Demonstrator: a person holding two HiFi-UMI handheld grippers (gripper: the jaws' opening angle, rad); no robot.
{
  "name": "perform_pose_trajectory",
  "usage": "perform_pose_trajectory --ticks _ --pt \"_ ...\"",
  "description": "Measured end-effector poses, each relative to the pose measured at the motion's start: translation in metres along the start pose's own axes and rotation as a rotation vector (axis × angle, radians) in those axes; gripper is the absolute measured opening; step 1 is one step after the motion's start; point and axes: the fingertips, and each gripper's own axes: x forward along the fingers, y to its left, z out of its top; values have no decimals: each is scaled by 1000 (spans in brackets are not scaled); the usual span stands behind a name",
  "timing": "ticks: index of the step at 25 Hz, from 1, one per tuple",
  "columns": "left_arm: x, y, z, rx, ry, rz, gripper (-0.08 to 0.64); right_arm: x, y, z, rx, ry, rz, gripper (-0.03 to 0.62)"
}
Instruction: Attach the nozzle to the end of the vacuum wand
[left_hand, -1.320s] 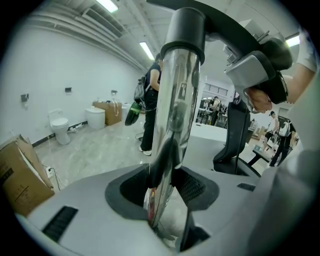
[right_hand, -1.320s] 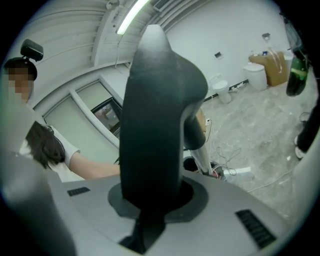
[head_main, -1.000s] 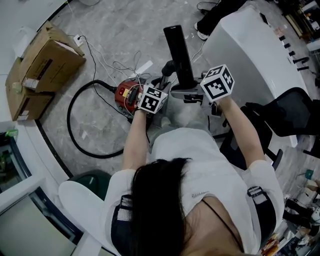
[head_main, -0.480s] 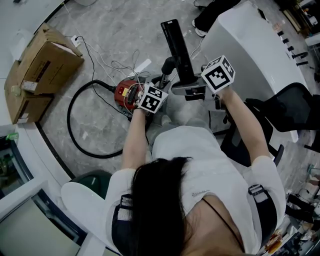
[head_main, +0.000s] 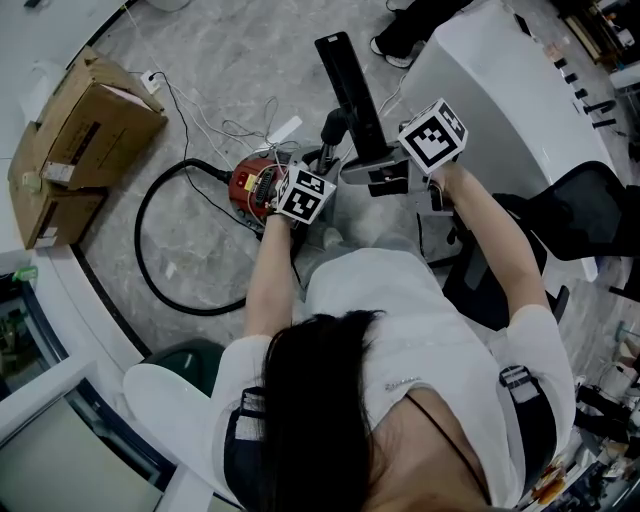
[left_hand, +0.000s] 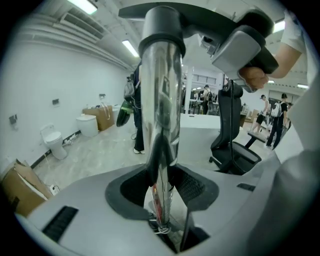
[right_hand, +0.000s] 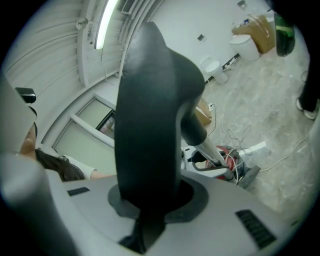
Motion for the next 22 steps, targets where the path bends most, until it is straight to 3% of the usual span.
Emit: perform_pose_trajectory --ticks 6,11,15,22 --pt "0 2 0 48 16 31 152 3 6 8 84 -56 21 71" --pt "2 -3 1 74 28 5 153 -3 8 7 57 60 -9 66" --pt "4 -7 1 117 16 -4 155 -8 7 1 125 131 -18 66" --pt "3 -5 1 101 25 -3 155 -9 7 5 142 54 42 72"
